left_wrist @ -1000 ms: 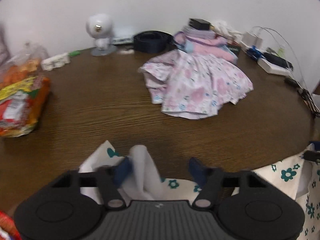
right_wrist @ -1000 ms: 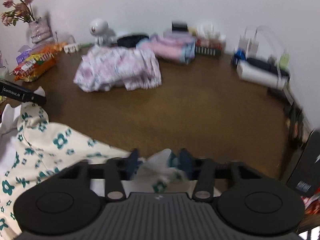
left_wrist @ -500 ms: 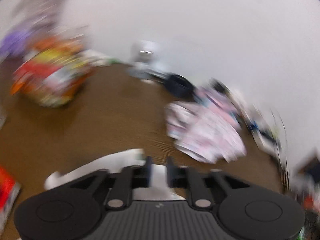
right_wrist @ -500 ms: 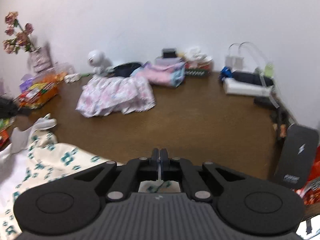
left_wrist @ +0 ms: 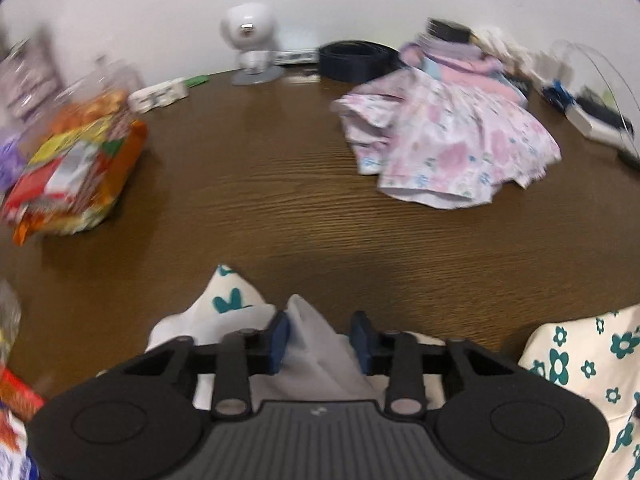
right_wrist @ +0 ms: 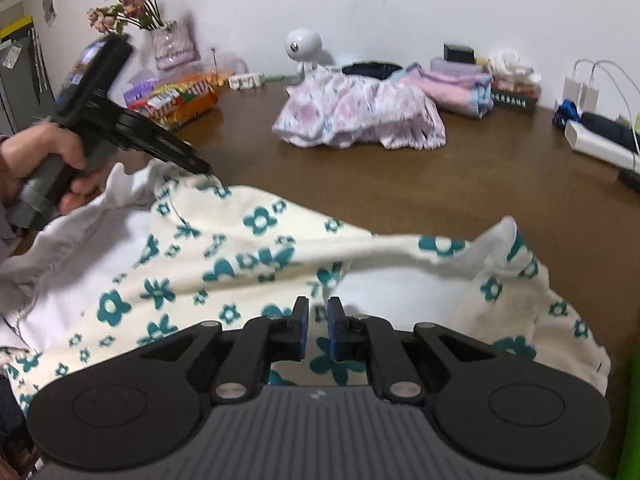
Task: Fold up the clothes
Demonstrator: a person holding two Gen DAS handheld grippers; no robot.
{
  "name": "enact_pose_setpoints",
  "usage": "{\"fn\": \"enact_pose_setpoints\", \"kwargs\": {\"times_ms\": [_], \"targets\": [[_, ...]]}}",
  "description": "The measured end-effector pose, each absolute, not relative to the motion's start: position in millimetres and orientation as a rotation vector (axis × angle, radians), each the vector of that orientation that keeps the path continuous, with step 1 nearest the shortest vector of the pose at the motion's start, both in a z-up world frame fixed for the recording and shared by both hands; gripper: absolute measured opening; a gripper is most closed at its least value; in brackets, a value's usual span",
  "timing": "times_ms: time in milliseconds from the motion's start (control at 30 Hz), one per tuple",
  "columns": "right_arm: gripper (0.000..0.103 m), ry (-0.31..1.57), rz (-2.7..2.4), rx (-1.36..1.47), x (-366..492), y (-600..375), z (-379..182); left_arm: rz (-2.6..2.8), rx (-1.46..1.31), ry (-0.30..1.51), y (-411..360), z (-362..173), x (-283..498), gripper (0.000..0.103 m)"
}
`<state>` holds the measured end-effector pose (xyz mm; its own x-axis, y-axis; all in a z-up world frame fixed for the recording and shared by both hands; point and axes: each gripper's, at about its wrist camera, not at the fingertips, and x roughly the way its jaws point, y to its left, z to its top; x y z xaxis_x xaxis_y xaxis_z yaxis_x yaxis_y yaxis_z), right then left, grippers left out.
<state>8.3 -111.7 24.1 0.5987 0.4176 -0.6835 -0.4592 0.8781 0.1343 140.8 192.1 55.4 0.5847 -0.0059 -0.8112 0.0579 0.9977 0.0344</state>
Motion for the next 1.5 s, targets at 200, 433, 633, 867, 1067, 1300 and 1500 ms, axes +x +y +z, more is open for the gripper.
{"fn": "enact_pose_setpoints", "kwargs": {"times_ms": [200,433,633,867,1067,1300,1500], "targets": [[0.009,0.776,0.498,-0.042,8.7,-117.3,16.0,0.047,-0.281,0.756,240.0,62.9,98.7,0.0],[0.009,0.758,0.497,-0.042,6.5,-119.2,13.7,0.114,-0.659,0.546,253.6,73.3,-7.6,0.001],[0.009,0.747,0.489,-0.052,5.0,-117.3,13.1,0.247,-0.711,0.605,251.3,40.6,-45.6,0.005],[0.028,0.755,0.482,0.029,5.9,-128.9,24.2,0.157,-0.658,0.552,252.3,88.9,-46.4,0.037],[0.056,0.667,0.325,0.081,19.2,-160.6,54.8,0.13,-0.304,0.684,256.3,102.8,50.1,0.065],[0.056,0.832,0.317,0.218,70.3,-172.5,33.9,0.018,-0.196,0.886,260.2,49.4,116.3,0.026],[0.001,0.795,0.271,0.13,67.8,-160.7,19.9,0.153,-0.461,0.72,297.7,50.7,76.1,0.002]]}}
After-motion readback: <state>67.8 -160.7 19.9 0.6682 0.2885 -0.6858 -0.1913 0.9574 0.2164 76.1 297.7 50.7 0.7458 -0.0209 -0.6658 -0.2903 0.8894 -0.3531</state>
